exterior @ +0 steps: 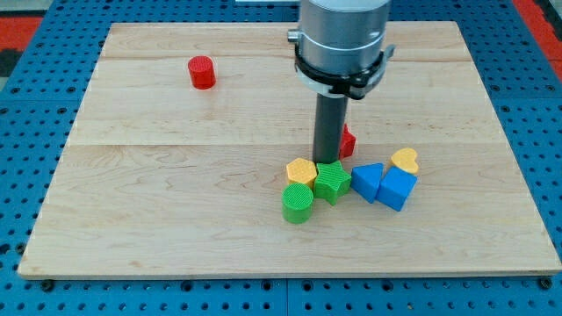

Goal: Push the red star to the top of the blue triangle

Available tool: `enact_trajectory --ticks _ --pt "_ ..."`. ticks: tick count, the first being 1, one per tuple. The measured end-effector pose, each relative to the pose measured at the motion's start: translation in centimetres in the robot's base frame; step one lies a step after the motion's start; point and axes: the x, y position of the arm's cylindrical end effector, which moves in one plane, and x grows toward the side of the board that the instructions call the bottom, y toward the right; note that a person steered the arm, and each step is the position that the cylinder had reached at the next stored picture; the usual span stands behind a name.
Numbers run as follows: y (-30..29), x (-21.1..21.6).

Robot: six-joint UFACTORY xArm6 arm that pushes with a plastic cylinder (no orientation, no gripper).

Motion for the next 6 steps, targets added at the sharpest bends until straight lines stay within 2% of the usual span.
enact_trajectory --ticks 2,3,4,5,6 --pt "-7.7 -1.5" --pt "-10.5 -4.1" --pt "-4.8 -6.2" --pt "-1.2 -5.1" --pt "1.5 -2.1"
